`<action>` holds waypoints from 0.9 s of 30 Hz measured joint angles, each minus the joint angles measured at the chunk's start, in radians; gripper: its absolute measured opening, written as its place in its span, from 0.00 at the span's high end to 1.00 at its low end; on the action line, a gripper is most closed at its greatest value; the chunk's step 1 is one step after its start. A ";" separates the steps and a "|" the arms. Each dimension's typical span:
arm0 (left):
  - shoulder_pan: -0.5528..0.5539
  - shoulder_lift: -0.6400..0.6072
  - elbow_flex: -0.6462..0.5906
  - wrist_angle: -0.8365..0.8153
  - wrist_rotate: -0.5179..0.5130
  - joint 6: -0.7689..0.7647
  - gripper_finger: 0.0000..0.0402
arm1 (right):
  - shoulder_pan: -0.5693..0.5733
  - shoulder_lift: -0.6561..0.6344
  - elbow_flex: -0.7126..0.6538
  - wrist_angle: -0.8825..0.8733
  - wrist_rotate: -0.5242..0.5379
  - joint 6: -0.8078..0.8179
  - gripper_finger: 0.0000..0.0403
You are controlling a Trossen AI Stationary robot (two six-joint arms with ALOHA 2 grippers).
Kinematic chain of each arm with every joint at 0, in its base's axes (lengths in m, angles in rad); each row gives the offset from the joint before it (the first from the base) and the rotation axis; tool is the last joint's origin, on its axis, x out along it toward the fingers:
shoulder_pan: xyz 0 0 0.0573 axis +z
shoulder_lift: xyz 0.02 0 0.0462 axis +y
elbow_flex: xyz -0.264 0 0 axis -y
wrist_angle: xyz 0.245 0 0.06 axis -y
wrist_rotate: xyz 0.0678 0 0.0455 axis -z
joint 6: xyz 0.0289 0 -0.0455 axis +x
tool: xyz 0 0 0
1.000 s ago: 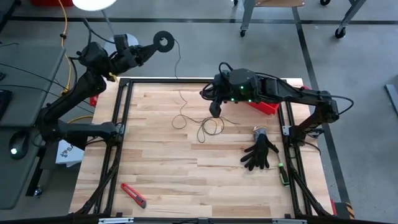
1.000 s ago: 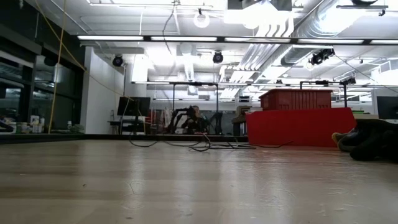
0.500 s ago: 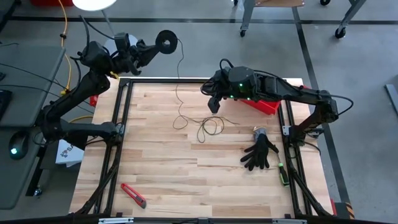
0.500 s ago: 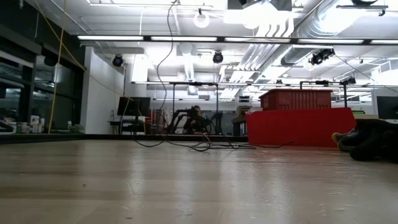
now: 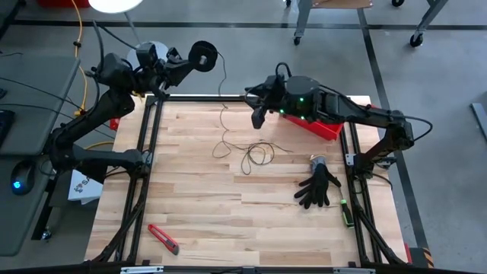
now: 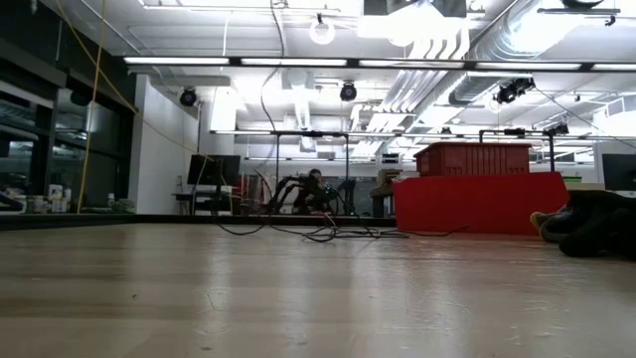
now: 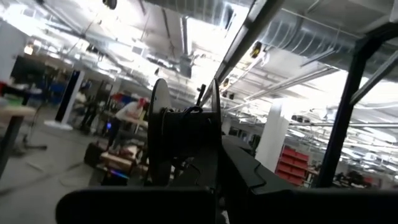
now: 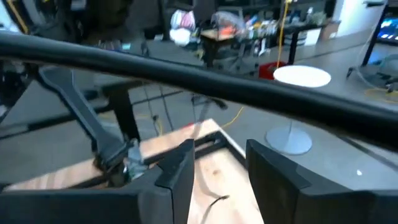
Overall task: Coil cords
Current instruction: Coil the black wire on the spool
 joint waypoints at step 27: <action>-0.119 0.000 -0.098 0.084 -0.076 0.092 1.00 | -0.037 -0.030 0.000 -0.105 -0.017 -0.063 0.66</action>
